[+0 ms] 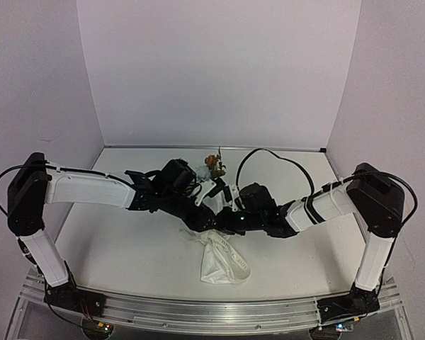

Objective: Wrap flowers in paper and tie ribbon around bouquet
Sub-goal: Cross the half-tied ribbon at the center of the board.

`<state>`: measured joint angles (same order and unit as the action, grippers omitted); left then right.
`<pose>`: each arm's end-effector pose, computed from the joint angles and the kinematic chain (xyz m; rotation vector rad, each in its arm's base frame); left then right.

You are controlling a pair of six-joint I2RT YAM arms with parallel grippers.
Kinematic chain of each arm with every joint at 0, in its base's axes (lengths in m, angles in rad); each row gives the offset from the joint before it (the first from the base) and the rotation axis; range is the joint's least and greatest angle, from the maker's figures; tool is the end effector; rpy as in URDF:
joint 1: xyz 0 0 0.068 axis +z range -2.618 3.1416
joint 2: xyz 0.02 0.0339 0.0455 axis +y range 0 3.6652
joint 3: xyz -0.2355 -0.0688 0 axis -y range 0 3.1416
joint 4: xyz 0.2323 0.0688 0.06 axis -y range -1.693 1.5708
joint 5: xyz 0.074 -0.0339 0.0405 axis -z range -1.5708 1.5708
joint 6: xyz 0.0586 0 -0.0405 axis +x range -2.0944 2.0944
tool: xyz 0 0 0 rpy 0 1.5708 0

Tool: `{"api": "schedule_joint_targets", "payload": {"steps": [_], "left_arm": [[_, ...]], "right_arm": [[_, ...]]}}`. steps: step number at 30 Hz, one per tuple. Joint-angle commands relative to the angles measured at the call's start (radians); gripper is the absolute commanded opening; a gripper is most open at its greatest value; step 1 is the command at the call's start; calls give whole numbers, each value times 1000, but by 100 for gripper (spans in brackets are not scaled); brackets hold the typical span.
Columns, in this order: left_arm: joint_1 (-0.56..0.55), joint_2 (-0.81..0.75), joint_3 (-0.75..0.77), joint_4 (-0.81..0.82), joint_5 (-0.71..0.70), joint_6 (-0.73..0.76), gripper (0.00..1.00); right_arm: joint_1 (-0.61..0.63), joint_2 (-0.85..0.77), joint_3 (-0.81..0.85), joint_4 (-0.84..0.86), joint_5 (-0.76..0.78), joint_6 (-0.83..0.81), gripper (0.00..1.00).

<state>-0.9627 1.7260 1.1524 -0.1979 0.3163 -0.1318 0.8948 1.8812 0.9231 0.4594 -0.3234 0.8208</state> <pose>0.2005 -0.3199 0.1801 1.1507 2.1958 -0.8805 0.2285 0.3146 0.1202 -0.3132 2.3306 1.3015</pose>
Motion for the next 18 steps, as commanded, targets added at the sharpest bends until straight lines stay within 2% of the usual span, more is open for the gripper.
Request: {"api": "schedule_joint_targets", "payload": {"steps": [1,10,16,18], "left_arm": [[1,-99,6,35,-55,-58,45],[90,-203,-69,32,-125,-270,47],[182,-127,-107,53,64,-388,37],[183,-93,-105,70,120,-397,38]], "right_arm": [[2,2,-19,50,29,3,0],[3,3,-15,52,24,4,0],[3,1,-12,52,22,5,0],[2,0,-12,52,21,5,0]]}}
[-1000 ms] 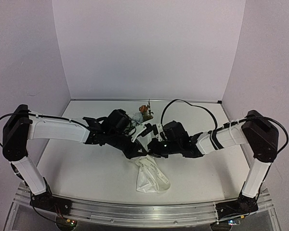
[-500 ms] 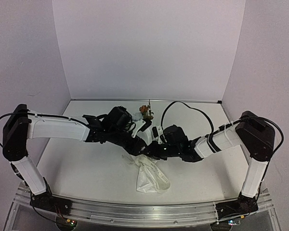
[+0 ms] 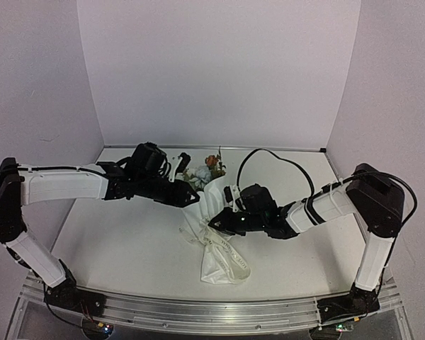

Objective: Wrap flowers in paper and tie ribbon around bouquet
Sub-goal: Cross the half-tied ribbon at the center of the board.

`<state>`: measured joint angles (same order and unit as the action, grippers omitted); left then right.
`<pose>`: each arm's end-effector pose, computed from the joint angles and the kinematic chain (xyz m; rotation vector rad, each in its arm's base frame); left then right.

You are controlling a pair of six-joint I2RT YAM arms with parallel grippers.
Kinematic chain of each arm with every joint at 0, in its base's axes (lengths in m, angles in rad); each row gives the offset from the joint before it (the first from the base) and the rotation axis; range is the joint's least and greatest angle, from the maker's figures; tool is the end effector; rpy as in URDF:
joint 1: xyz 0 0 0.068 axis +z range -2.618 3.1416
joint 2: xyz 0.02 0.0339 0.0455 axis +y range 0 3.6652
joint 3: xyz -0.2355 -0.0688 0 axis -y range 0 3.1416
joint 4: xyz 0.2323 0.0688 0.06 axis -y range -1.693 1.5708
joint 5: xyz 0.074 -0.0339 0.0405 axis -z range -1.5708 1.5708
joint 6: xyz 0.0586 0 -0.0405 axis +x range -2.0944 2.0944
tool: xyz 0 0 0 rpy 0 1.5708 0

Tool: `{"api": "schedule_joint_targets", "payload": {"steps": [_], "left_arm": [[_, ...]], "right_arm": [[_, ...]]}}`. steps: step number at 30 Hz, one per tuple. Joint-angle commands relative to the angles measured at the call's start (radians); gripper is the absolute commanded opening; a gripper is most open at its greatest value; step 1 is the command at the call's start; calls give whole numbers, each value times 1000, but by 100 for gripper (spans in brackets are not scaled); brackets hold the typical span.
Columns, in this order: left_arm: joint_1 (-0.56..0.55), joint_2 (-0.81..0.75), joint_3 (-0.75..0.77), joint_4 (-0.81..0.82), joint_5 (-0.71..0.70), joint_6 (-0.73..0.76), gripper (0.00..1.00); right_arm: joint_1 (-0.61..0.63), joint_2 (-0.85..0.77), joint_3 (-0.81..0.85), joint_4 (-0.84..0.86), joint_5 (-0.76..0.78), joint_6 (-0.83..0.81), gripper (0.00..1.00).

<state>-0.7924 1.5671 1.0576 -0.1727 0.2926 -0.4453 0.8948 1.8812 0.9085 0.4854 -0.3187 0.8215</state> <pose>0.2352 -0.2626 0.2060 0.5820 2.3419 -0.9537 0.2277 0.3133 0.1188 -0.3102 2.3176 1.3043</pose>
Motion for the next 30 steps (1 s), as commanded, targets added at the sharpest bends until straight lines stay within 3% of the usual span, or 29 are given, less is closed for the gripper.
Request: {"api": "schedule_joint_targets", "payload": {"steps": [1,6,23,26,30], "left_arm": [[14,78,-10,55,161,-90,40],[18,124,-16,118,228,-124,47],[19,246,7,193,256,-184,41],[19,264,14,232,275,-202,36],[19,279,15,252,287,-222,17]], "right_arm": [[2,-1,1,25,16,4,0],[3,-8,-6,25,17,4,0],[3,-13,3,22,5,10,0],[4,-17,1,20,6,10,0],[4,-29,-1,0,5,7,0]]}}
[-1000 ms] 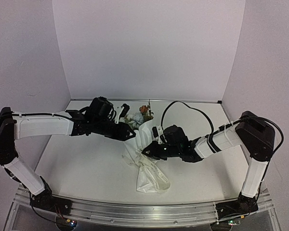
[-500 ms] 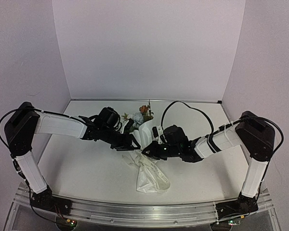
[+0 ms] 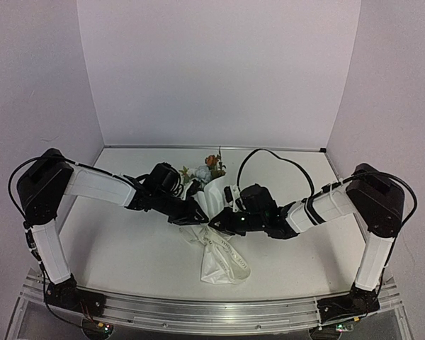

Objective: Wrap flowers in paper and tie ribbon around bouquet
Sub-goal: Cross the half-tied ribbon at the center of the board.

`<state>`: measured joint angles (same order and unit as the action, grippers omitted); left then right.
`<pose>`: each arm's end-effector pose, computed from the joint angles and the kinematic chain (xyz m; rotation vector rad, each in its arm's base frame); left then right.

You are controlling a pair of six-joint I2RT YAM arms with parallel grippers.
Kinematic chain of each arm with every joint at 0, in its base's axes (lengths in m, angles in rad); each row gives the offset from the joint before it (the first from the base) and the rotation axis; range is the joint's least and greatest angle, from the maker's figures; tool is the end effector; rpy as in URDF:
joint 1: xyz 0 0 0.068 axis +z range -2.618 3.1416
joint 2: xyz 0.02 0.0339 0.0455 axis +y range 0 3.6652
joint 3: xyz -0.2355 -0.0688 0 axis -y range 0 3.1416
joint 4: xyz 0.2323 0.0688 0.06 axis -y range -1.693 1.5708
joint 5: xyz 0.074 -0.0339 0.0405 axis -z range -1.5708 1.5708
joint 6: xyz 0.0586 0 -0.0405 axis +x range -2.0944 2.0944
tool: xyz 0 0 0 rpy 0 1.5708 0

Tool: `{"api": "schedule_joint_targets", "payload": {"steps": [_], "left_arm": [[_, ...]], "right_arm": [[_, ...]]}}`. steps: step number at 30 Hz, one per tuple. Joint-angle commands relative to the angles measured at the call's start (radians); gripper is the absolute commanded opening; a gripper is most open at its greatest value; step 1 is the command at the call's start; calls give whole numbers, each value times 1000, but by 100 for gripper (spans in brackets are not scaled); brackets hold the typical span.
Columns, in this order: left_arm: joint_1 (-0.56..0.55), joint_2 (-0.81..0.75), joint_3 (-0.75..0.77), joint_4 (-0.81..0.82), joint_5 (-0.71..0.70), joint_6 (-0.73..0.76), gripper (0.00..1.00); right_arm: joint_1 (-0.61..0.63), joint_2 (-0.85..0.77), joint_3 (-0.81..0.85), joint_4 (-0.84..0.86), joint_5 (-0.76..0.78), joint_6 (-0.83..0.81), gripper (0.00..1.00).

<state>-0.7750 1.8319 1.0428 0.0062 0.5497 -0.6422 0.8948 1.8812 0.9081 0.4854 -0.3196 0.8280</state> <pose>0.2464 -0.2842 0.1310 0.4768 2.5749 -1.2604 0.2276 0.3132 0.1187 -0.3036 2.3211 1.3080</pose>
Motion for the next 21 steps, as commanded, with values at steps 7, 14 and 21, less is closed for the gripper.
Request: {"api": "schedule_joint_targets", "payload": {"steps": [7,14,21], "left_arm": [[6,-7,18,46,-10,-14,0],[15,-41,4,24,-39,-7,0],[14,-68,13,0,-36,19,0]], "right_arm": [[7,-139,-27,-172,-5,-46,13],[6,-316,-96,-422,7,-105,37],[37,-406,-147,-676,32,-184,42]]}}
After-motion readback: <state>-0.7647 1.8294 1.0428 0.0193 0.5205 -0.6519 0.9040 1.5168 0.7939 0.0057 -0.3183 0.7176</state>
